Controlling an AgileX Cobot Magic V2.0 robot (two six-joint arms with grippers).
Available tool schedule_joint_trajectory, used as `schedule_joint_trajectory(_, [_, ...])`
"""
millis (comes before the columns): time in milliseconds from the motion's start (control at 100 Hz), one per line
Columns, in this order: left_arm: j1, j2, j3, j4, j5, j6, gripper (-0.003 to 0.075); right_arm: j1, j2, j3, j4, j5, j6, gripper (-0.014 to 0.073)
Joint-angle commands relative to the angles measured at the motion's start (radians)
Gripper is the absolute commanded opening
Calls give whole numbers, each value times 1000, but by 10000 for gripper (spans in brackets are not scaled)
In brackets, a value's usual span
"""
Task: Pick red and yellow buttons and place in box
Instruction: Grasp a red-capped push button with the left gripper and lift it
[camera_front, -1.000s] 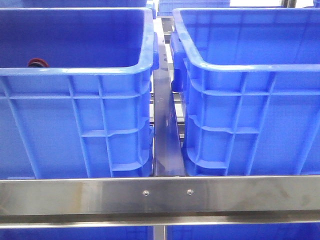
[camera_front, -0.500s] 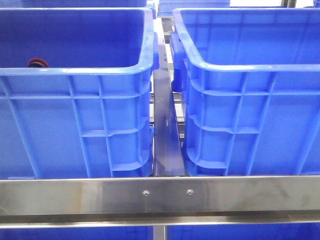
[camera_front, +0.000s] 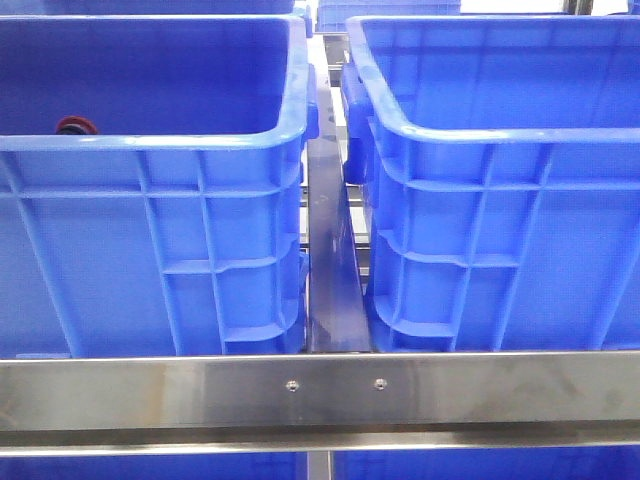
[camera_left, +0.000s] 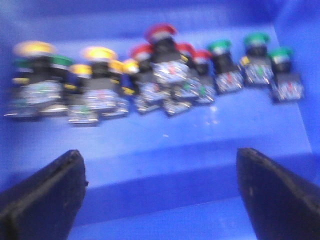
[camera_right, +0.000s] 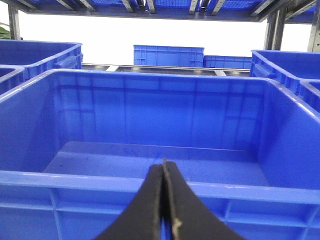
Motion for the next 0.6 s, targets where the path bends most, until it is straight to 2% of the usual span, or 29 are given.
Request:
schedule_joint_trajectory(0, [-46, 65, -71, -15, -68, -7, 563, 2, -22, -2, -4, -83, -4, -69])
schedule_joint_trajectory(230, [-101, 269, -202, 77, -95, -111, 563, 2, -22, -2, -4, -83, -4, -69])
schedule_joint_trajectory(590, [-112, 477, -320, 103, -148, -146, 563, 2, -22, -2, -4, -83, -4, -69])
